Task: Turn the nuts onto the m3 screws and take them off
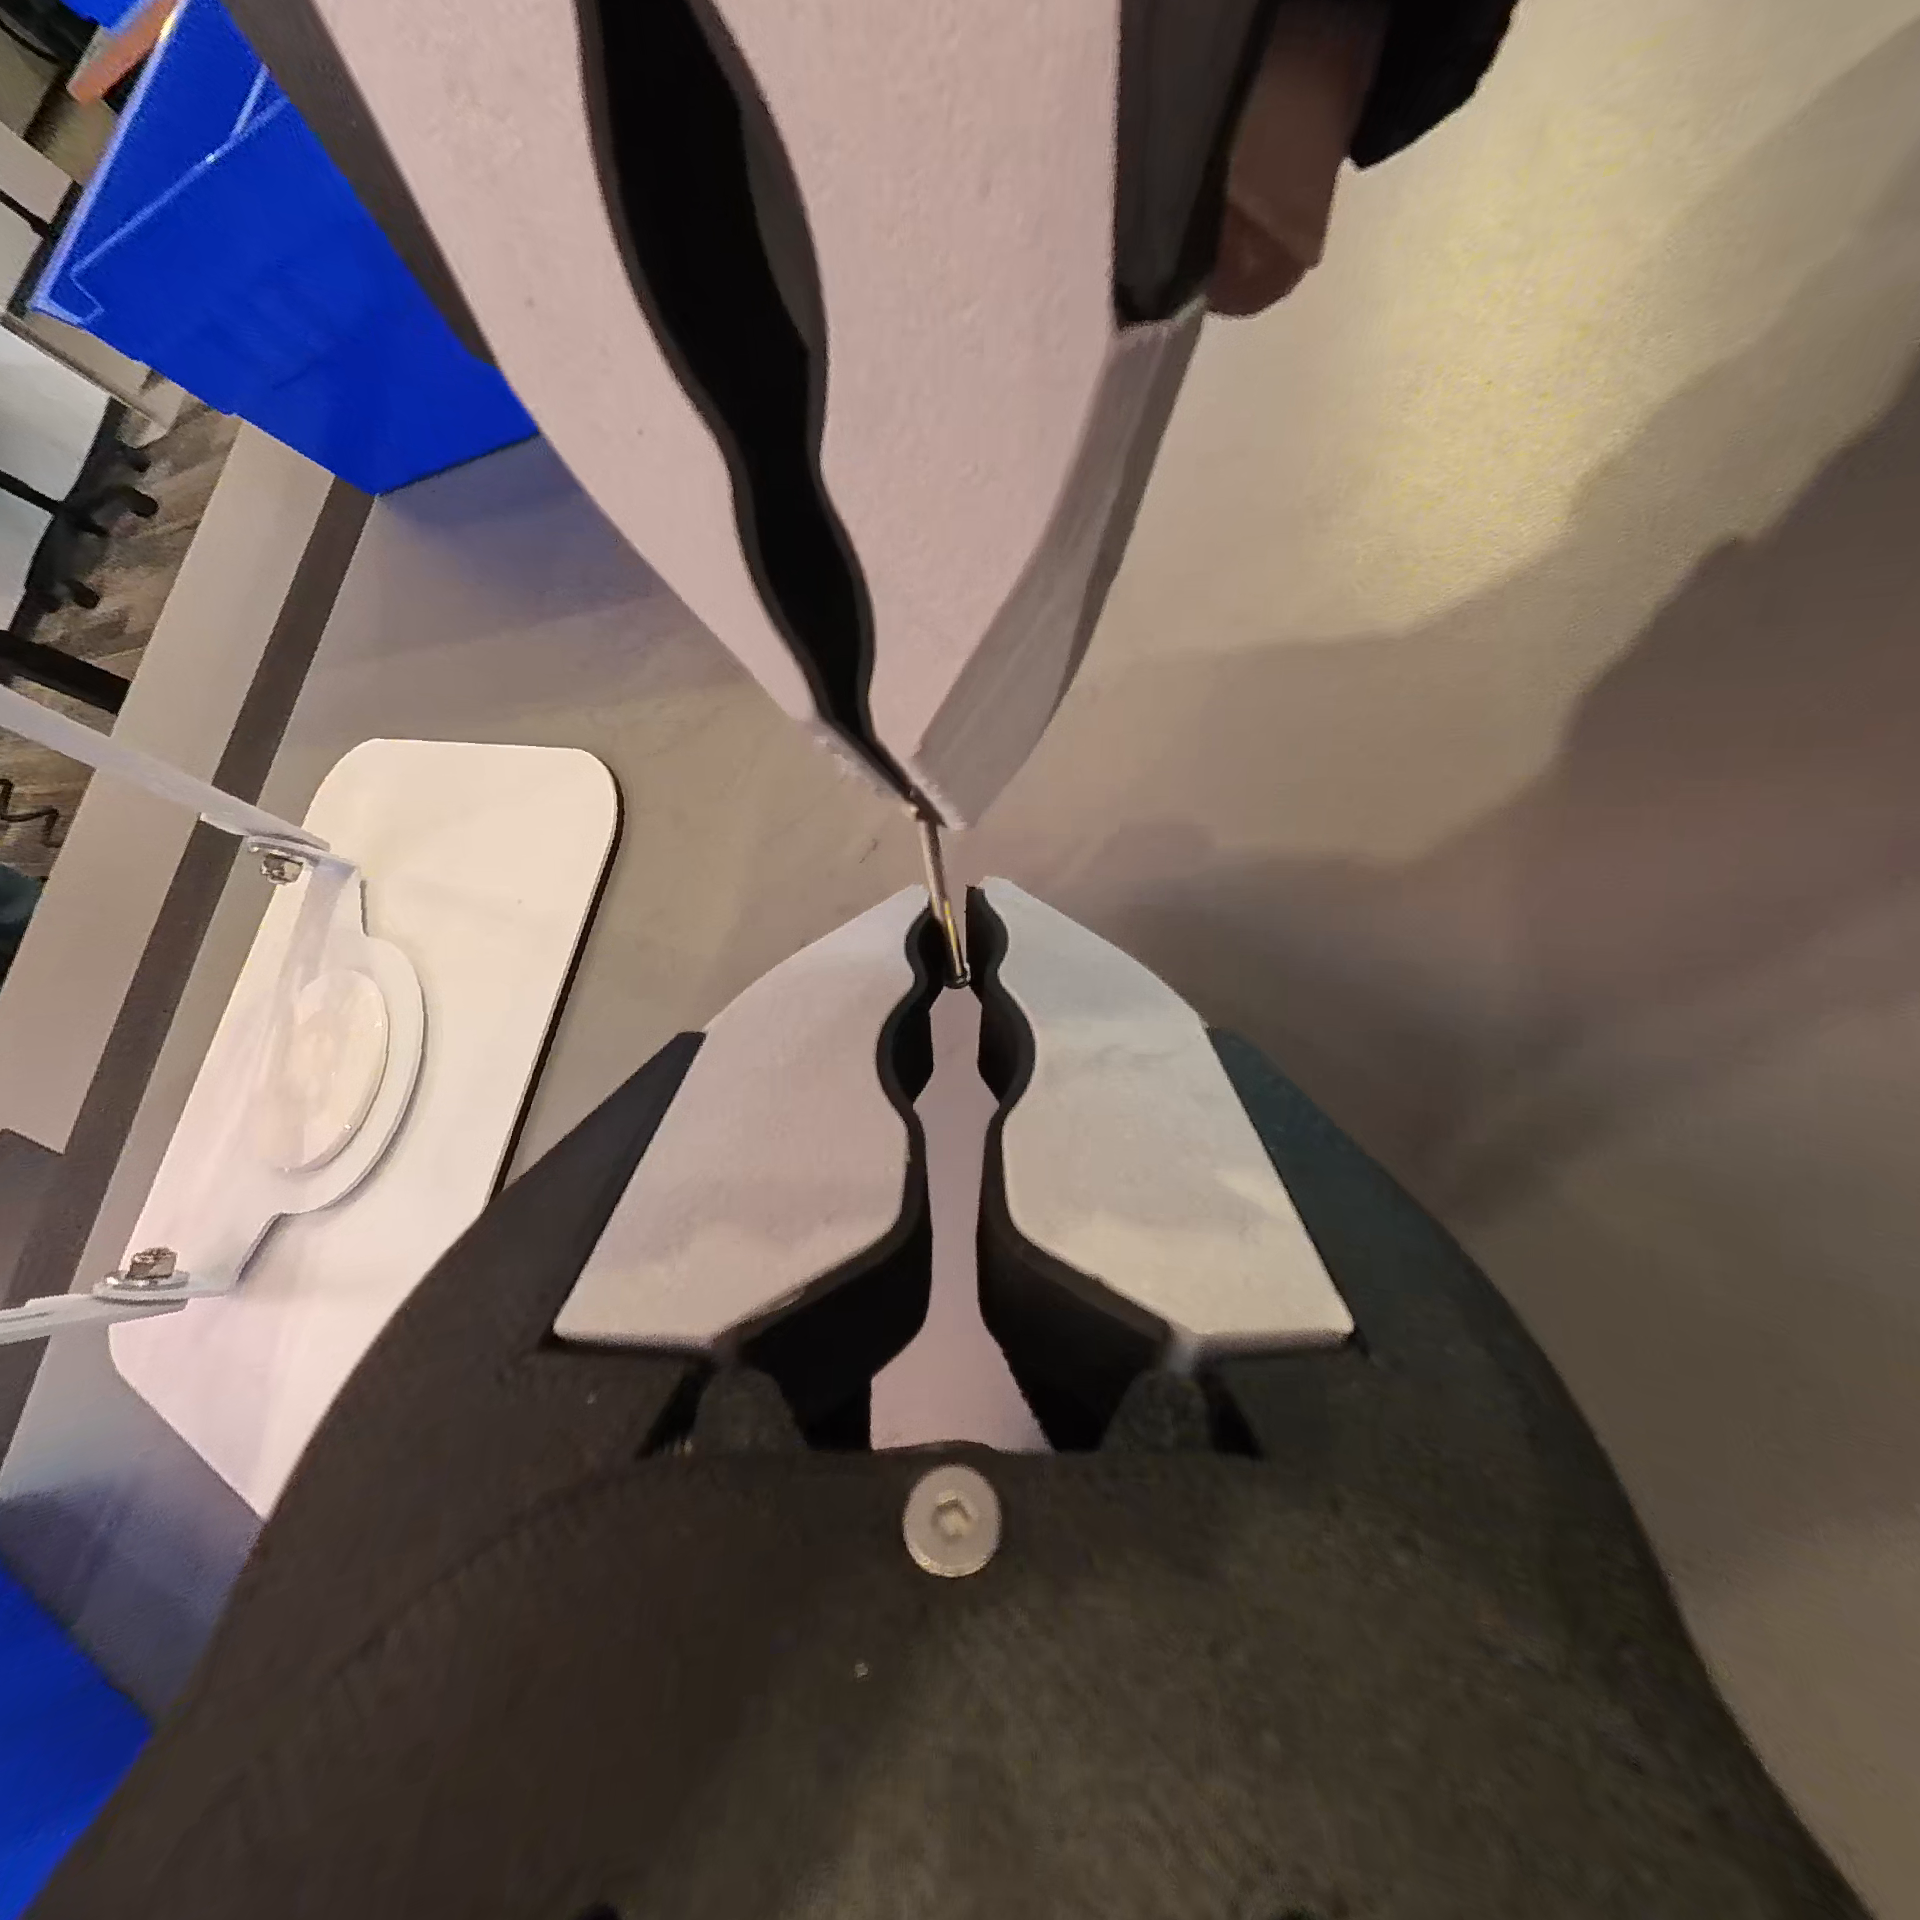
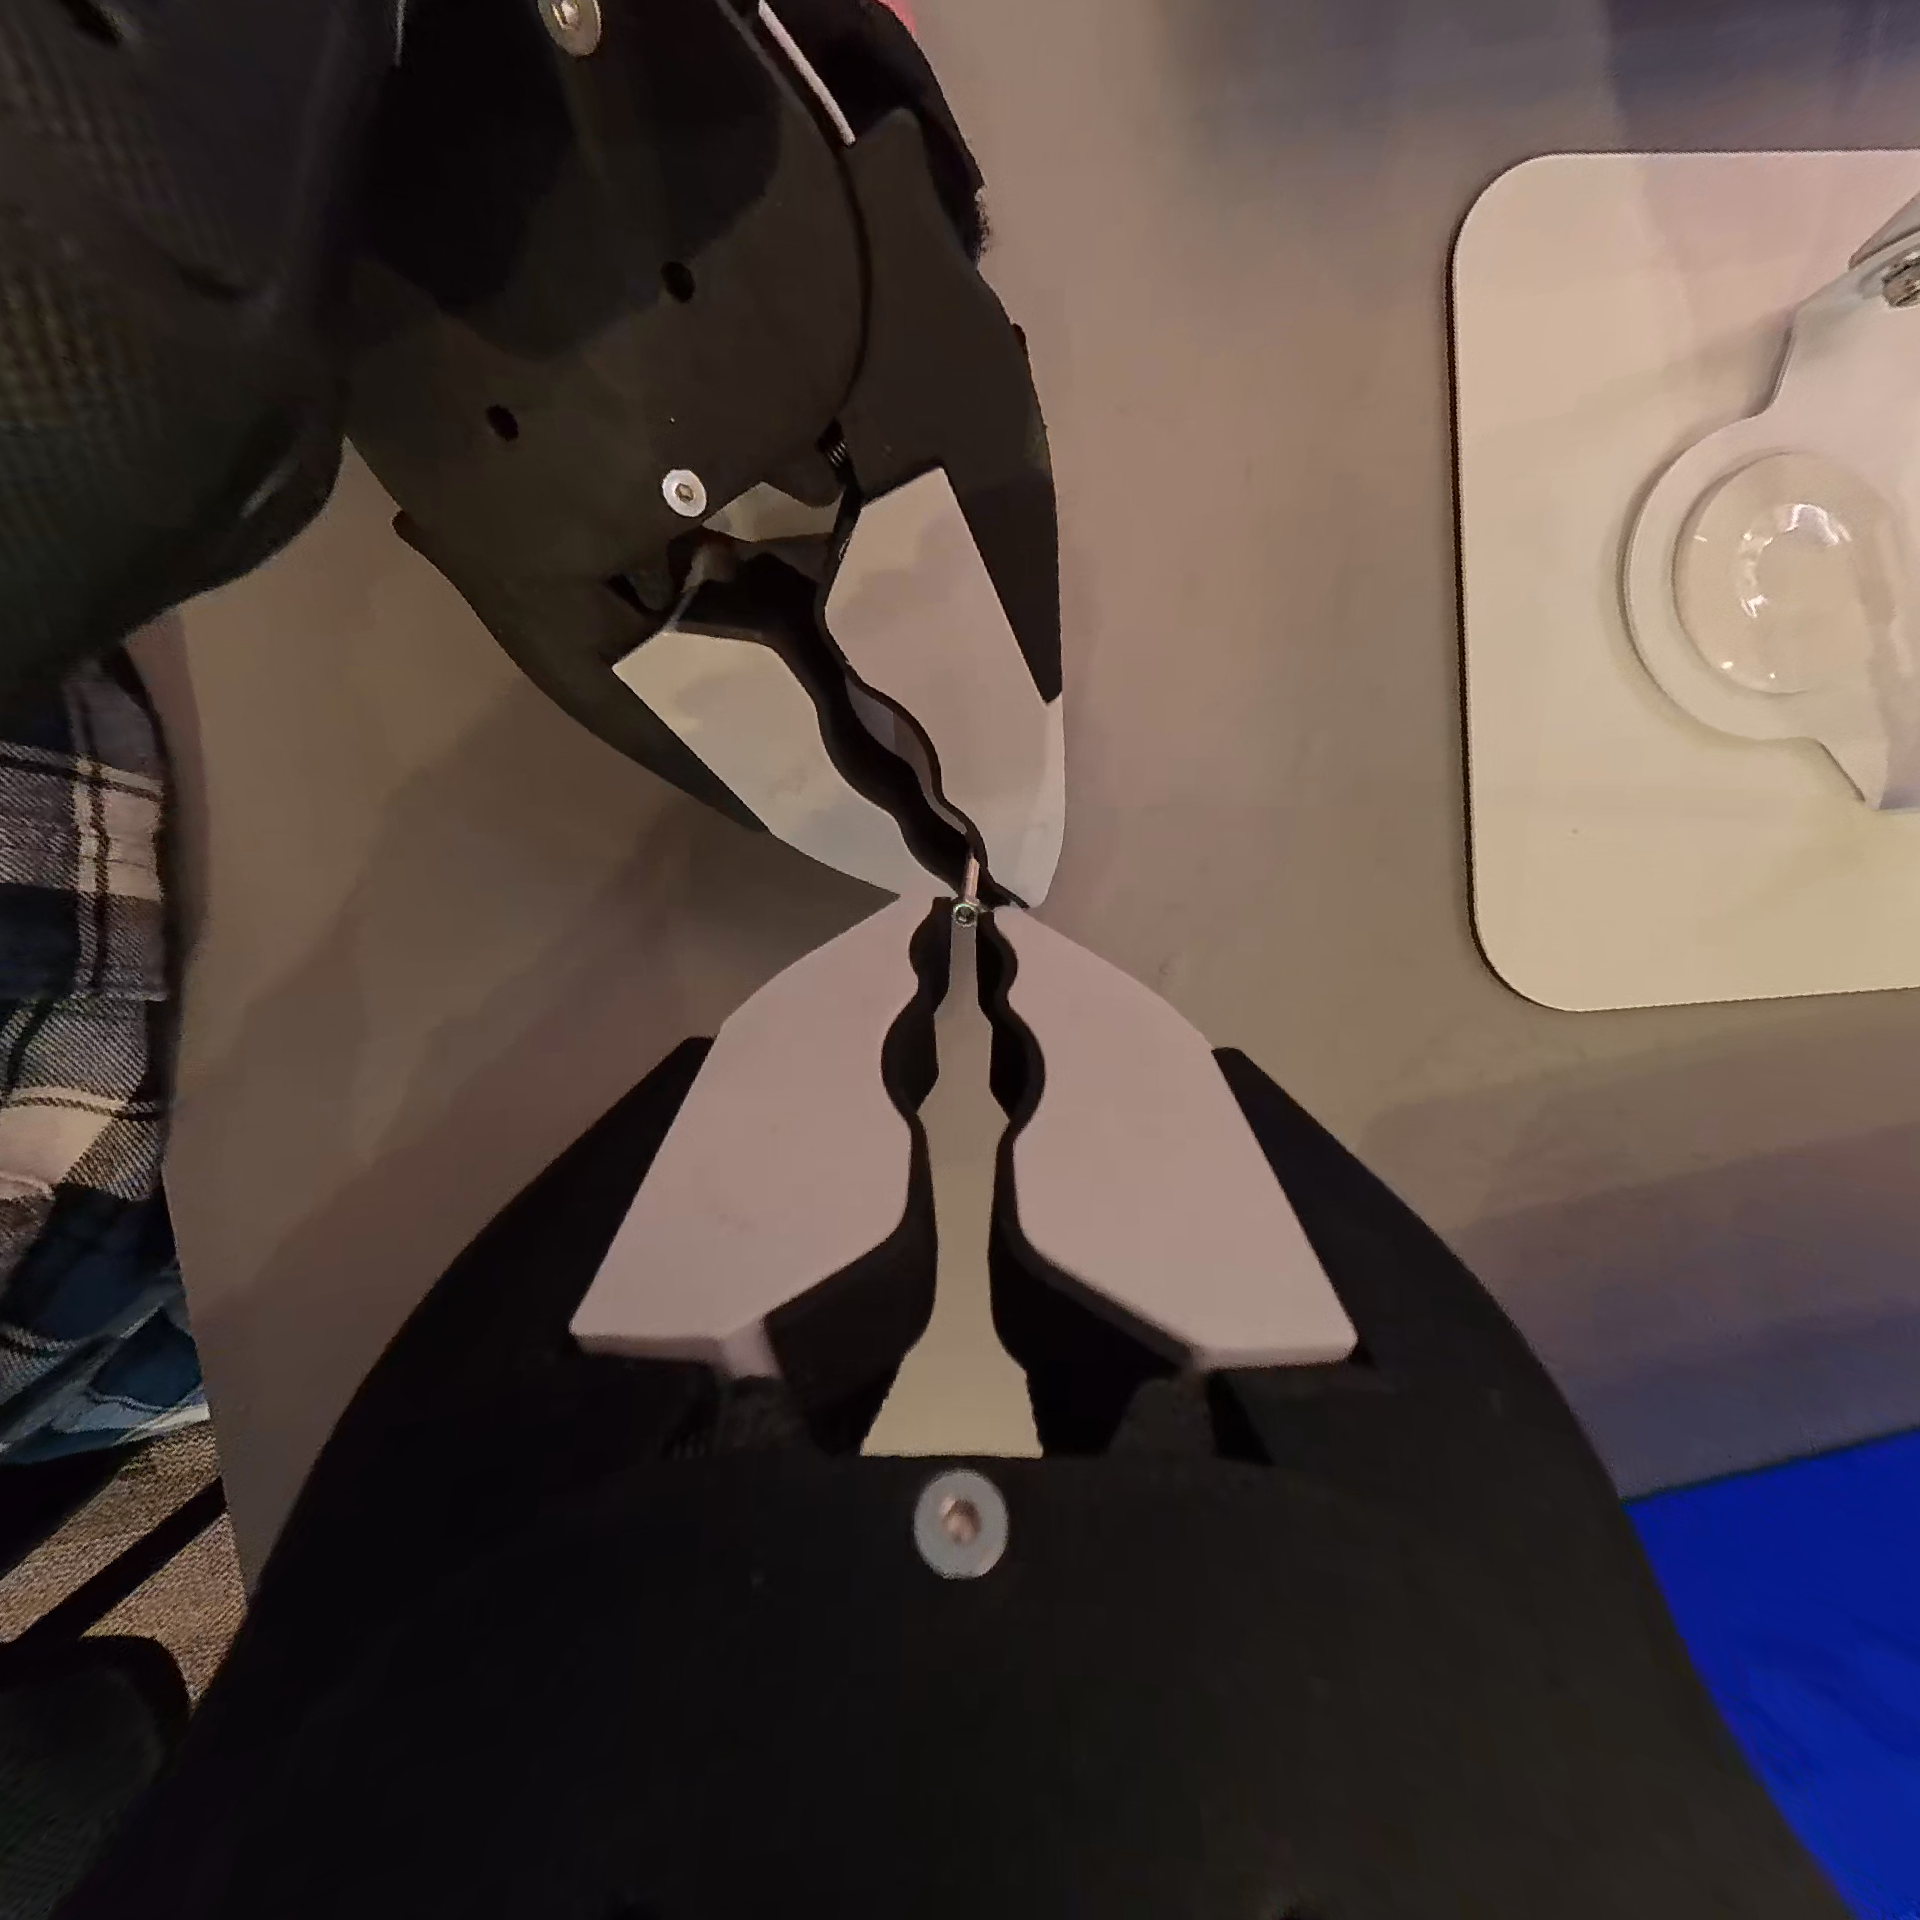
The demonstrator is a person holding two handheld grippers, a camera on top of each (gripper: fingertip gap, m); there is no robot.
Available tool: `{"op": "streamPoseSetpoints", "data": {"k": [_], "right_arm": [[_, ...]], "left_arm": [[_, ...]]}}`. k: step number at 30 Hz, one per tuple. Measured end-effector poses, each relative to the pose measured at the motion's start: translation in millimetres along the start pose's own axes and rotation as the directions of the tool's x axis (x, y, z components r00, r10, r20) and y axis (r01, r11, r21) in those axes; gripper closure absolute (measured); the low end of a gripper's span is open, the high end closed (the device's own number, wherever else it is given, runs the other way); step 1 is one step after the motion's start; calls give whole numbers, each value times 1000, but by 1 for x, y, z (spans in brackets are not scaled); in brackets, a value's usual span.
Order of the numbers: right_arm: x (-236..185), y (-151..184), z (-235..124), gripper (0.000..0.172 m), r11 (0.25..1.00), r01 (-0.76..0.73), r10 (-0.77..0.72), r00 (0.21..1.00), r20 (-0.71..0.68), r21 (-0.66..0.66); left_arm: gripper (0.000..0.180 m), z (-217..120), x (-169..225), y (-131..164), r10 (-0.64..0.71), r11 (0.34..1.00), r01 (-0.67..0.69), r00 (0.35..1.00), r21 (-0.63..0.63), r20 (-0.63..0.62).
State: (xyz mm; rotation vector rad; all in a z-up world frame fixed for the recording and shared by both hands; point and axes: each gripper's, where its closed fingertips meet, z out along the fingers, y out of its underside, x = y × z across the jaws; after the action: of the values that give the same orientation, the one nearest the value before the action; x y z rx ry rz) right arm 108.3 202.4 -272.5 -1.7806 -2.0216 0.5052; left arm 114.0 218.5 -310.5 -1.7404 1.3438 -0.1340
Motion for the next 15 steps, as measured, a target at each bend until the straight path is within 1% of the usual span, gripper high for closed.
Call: {"op": "streamPoseSetpoints", "data": {"k": [6, 15], "right_arm": [[2, 2, 1, 166, 998, -50, 50, 999, 3, 26], [4, 4, 2, 166, 980, -169, 168, 986, 19, 106]], "left_arm": [[177, 0, -1, 2, 2, 1000, -2, 1000, -12, 13], [177, 1, -4, 4, 26, 999, -24, 998, -38, 52]]}}
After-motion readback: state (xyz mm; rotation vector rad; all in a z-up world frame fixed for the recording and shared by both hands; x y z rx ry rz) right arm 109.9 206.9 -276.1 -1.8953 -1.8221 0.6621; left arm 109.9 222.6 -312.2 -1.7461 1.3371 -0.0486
